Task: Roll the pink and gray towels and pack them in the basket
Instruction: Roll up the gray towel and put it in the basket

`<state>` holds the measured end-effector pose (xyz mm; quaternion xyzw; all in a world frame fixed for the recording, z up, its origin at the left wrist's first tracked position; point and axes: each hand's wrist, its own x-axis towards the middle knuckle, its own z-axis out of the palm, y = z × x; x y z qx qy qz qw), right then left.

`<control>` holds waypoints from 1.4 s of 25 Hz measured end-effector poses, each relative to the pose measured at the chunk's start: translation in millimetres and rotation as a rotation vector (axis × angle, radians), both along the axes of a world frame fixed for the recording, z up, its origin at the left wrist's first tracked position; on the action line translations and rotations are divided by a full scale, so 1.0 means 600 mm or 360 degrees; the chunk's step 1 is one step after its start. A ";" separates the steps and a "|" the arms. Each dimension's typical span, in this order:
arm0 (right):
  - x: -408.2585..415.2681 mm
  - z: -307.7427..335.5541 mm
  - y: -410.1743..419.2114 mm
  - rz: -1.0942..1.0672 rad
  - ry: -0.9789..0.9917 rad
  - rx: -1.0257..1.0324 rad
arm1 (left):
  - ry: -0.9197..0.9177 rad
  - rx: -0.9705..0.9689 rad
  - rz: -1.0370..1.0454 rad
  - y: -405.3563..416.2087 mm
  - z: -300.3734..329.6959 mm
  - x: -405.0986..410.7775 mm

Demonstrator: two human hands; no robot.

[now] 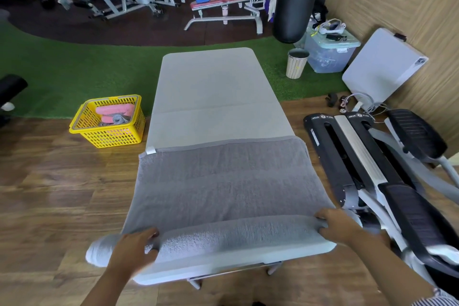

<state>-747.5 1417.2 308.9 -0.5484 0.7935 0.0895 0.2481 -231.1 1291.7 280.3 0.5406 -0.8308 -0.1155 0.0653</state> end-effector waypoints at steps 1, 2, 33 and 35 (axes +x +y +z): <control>-0.001 0.004 -0.005 0.0057 0.0037 0.0024 | -0.0017 -0.0024 -0.0013 -0.003 0.004 0.001; 0.005 0.015 -0.010 0.0114 0.0027 0.0001 | -0.0030 -0.0074 -0.0037 -0.004 0.011 0.000; 0.019 -0.015 0.004 -0.0025 -0.0204 -0.0332 | -0.0133 0.0005 0.0061 0.004 -0.002 -0.033; 0.015 -0.001 0.005 -0.0009 -0.0180 -0.0300 | -0.0124 -0.0033 -0.0011 0.007 0.015 -0.033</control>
